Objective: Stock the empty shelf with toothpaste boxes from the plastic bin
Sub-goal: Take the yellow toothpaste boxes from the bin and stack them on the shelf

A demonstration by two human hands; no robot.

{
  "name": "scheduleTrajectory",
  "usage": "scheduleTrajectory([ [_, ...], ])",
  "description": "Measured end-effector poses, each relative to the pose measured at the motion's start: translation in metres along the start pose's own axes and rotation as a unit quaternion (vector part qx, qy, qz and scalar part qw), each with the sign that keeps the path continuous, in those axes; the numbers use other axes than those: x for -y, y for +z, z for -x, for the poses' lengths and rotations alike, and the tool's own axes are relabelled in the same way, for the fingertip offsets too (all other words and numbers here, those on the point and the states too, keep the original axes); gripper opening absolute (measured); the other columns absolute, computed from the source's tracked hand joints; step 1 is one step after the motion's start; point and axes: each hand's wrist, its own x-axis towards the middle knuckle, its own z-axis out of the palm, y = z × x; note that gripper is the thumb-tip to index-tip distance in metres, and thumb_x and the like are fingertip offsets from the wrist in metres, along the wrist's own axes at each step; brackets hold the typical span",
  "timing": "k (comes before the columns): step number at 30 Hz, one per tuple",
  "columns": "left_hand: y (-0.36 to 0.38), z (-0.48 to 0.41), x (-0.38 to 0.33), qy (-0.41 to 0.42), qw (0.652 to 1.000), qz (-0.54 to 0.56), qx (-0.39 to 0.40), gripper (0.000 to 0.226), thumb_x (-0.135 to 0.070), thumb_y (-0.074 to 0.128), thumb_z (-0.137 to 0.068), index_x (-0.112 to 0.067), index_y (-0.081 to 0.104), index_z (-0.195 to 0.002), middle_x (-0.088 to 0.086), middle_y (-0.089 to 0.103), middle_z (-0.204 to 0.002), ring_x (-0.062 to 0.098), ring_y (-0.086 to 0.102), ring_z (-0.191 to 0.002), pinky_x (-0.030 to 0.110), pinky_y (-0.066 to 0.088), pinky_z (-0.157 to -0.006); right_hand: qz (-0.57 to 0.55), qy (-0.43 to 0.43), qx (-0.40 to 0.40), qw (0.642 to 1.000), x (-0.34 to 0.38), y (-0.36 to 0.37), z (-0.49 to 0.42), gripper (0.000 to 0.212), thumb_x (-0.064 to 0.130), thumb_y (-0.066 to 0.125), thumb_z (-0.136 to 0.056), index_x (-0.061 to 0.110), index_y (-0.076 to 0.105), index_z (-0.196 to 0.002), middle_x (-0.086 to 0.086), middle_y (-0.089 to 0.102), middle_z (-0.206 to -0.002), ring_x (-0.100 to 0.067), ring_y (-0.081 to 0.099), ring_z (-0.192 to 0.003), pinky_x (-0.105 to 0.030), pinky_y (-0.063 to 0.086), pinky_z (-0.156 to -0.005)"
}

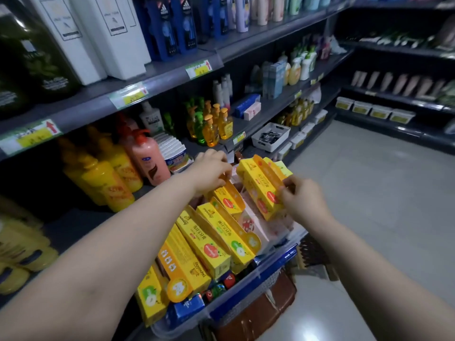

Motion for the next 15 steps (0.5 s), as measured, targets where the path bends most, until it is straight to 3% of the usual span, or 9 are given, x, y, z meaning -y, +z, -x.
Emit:
scheduleTrajectory([
  [6,-0.028,0.018,0.014,0.083,0.995,0.033,-0.052,0.005,-0.025,0.068,-0.084,-0.025,0.065,-0.087,-0.001,0.049,-0.122,0.023,0.033,-0.124,0.046,0.03,-0.105,-0.084,-0.031,-0.052,0.995,0.009,-0.023,-0.005,0.011,0.016,0.05,-0.096,0.015,0.059,-0.09,0.002,0.059,-0.079,-0.013,0.055,-0.071,-0.024,0.038,-0.054],
  [10,-0.051,0.041,0.015,0.098,0.988,0.046,-0.107,0.004,-0.018,0.069,-0.083,-0.018,0.065,-0.082,0.002,0.06,-0.109,0.024,0.047,-0.112,0.037,0.034,-0.1,-0.104,-0.053,-0.086,0.989,0.018,-0.03,-0.007,0.012,0.015,0.047,-0.096,0.014,0.057,-0.09,0.004,0.055,-0.077,-0.018,0.053,-0.075,-0.03,0.037,-0.06],
  [12,-0.063,0.056,0.012,0.085,0.985,0.047,-0.14,0.005,-0.016,0.069,-0.083,-0.016,0.064,-0.082,0.003,0.065,-0.098,0.024,0.055,-0.1,0.036,0.037,-0.095,-0.123,-0.06,-0.084,0.987,0.024,-0.032,-0.006,0.011,0.017,0.045,-0.097,0.016,0.055,-0.093,0.004,0.055,-0.079,-0.017,0.053,-0.076,-0.031,0.039,-0.061],
  [15,-0.08,0.086,0.006,-0.021,0.976,0.063,-0.208,0.005,-0.018,0.065,-0.087,-0.015,0.064,-0.091,0.005,0.066,-0.09,0.025,0.057,-0.09,0.038,0.044,-0.081,-0.133,-0.098,-0.088,0.982,0.034,-0.035,-0.004,0.011,0.021,0.044,-0.098,0.019,0.055,-0.095,0.005,0.056,-0.081,-0.015,0.054,-0.076,-0.033,0.041,-0.063],
])
